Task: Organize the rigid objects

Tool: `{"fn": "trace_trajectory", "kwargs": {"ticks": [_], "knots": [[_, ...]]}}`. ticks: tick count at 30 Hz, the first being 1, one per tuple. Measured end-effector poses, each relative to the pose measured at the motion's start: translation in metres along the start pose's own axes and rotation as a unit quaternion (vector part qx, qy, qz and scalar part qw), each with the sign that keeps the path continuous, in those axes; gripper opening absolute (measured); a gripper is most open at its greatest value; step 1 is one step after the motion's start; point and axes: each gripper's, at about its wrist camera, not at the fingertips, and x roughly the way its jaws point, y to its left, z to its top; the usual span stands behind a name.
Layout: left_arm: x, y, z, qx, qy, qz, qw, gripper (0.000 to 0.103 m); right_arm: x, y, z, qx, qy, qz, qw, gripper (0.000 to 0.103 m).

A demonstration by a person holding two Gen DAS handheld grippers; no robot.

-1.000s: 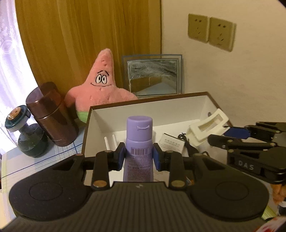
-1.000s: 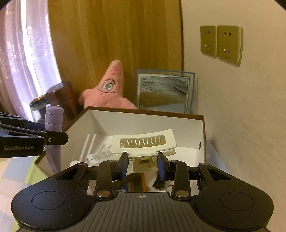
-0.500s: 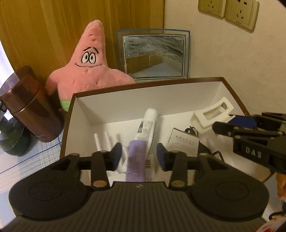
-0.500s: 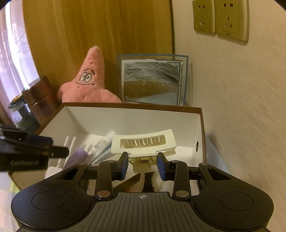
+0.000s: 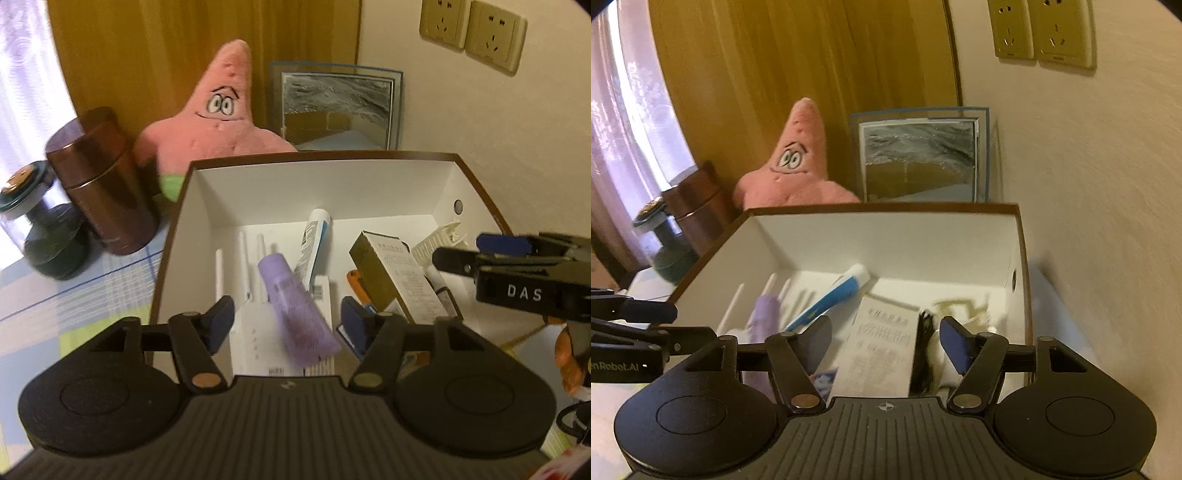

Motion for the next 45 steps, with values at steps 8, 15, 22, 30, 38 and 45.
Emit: {"fn": "trace_trajectory", "kwargs": {"ticks": [8, 15, 22, 30, 38, 45], "knots": [[-0.056, -0.005, -0.035, -0.031, -0.029, 0.002, 0.9991, 0.073, -0.045, 0.021, -0.025, -0.005, 0.000, 0.019, 1.000, 0.065], [-0.102, 0.001, -0.074, -0.036, -0.038, 0.008, 0.9986, 0.073, -0.089, 0.053, -0.052, -0.015, 0.002, 0.040, 0.999, 0.065], [-0.147, 0.012, -0.122, -0.042, -0.034, 0.025, 0.9982, 0.073, -0.135, 0.090, -0.088, -0.013, 0.003, 0.042, 0.999, 0.065], [-0.203, 0.022, -0.183, -0.055, -0.028, 0.027, 0.9977, 0.072, -0.186, 0.128, -0.132, -0.010, 0.008, 0.036, 0.999, 0.065], [-0.250, 0.023, -0.239, -0.060, -0.020, 0.027, 0.9976, 0.072, -0.231, 0.162, -0.177, -0.017, 0.017, 0.032, 0.999, 0.065], [-0.281, 0.026, -0.278, -0.065, -0.010, 0.023, 0.9976, 0.072, -0.261, 0.183, -0.221, -0.018, 0.036, 0.029, 0.999, 0.065]]}}
